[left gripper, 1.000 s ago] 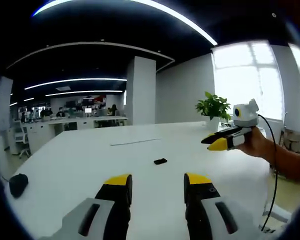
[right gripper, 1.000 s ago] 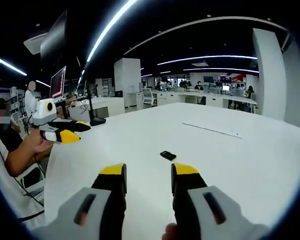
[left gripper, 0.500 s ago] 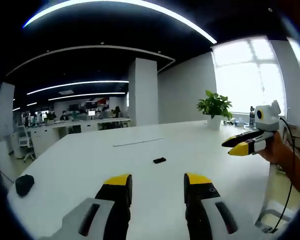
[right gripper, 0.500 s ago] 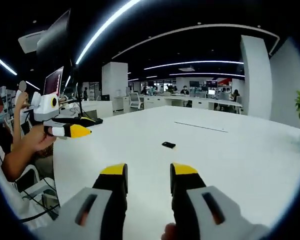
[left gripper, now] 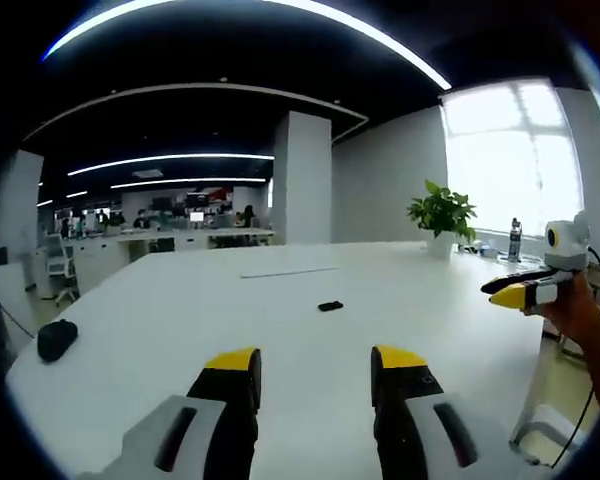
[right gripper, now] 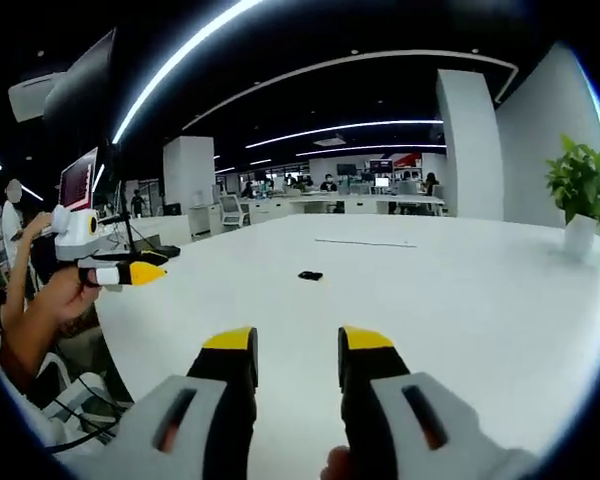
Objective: Snap the two parts of the plastic buckle together until the buckle closes and remains connected.
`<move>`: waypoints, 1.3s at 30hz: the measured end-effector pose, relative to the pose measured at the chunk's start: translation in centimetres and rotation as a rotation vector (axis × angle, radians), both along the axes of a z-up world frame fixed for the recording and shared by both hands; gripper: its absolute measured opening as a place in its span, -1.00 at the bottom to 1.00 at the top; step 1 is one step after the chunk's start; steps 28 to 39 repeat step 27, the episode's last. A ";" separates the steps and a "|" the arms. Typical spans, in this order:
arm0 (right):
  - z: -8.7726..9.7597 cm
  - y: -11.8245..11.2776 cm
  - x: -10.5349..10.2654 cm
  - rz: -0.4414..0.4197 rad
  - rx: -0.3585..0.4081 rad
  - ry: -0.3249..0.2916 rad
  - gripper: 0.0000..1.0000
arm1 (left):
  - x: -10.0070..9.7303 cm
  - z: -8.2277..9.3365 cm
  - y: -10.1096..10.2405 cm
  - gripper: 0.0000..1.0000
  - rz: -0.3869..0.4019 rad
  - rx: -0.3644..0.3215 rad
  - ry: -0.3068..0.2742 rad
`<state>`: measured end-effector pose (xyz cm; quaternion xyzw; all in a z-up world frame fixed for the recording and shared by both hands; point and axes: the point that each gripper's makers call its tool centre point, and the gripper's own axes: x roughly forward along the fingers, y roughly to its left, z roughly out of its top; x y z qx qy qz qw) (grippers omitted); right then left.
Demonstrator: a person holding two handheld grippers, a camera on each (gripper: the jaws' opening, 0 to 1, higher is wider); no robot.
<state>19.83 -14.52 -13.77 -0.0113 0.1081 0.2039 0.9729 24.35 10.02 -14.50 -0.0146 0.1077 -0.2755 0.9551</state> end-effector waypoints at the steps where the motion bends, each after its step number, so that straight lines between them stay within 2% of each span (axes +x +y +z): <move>1: -0.1 0.0 -0.2 -0.008 -0.010 0.004 -0.36 | -0.1 -0.1 0.1 -0.12 0.003 0.002 0.001; 8: -0.9 -0.8 -0.8 -0.070 -0.086 0.013 -0.36 | -0.8 -0.5 1.4 -0.12 0.070 0.027 -0.001; 14: -1.4 -0.9 -0.8 -0.070 -0.056 0.026 -0.35 | -1.2 -0.7 1.4 -0.12 0.084 0.055 -0.002; 39: -1.7 -1.3 -1.0 -0.079 -0.061 0.048 -0.35 | -1.0 -1.1 1.6 -0.12 0.096 0.047 0.022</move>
